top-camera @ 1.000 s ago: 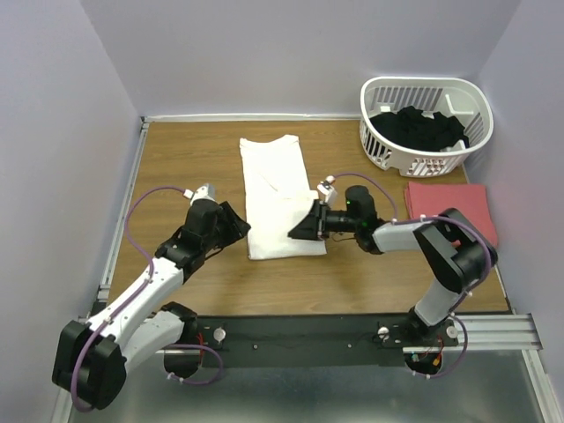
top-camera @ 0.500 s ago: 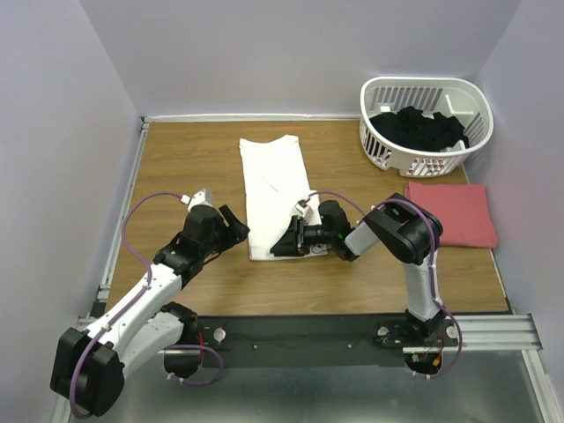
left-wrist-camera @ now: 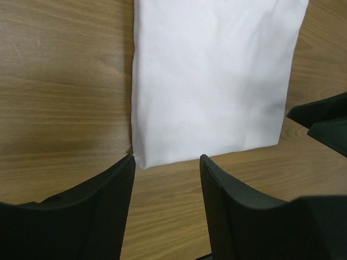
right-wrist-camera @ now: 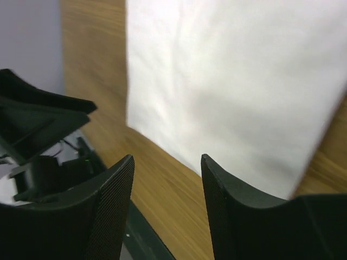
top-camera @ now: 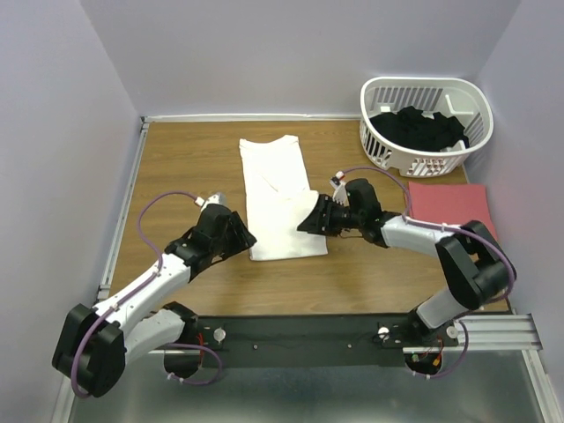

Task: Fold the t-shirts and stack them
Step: Fold the tshirt

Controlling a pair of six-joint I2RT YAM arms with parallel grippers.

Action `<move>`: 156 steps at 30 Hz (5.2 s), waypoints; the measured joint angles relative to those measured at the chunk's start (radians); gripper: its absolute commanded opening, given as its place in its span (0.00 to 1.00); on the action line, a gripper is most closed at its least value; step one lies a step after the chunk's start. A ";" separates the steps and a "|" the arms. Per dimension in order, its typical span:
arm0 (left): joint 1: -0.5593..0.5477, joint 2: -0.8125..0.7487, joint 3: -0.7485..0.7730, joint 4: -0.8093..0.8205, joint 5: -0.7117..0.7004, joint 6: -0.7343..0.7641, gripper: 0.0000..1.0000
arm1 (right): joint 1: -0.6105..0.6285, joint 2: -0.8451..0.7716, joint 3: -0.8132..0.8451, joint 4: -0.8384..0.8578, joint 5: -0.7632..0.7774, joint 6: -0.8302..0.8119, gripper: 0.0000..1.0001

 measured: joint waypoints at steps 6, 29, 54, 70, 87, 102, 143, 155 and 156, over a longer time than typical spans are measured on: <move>-0.044 0.075 0.067 -0.092 -0.047 0.002 0.74 | 0.021 -0.145 0.016 -0.422 0.276 -0.112 0.68; -0.167 0.229 0.170 -0.198 -0.167 0.008 0.76 | 0.151 0.025 0.171 -0.697 0.537 -0.137 0.42; -0.196 0.394 0.197 -0.224 -0.209 0.011 0.40 | 0.225 0.057 0.212 -0.762 0.696 -0.098 0.01; -0.242 0.485 0.244 -0.195 -0.241 -0.009 0.00 | 0.237 0.056 0.211 -0.761 0.719 -0.099 0.00; -0.795 0.248 0.175 -0.434 -0.097 -0.260 0.00 | 0.384 -0.256 -0.030 -1.043 0.576 -0.029 0.01; -0.504 -0.041 0.305 -0.629 -0.095 -0.290 0.00 | 0.345 -0.185 0.529 -1.499 0.698 -0.061 0.01; 0.242 0.592 0.525 -0.089 -0.072 0.307 0.33 | 0.030 0.671 1.429 -1.258 0.628 -0.500 0.33; 0.253 0.454 0.515 -0.124 -0.173 0.292 0.46 | -0.019 0.480 1.140 -1.097 0.610 -0.476 0.54; 0.242 0.417 0.505 -0.114 -0.171 0.286 0.39 | -0.019 0.420 1.082 -1.057 0.557 -0.463 0.53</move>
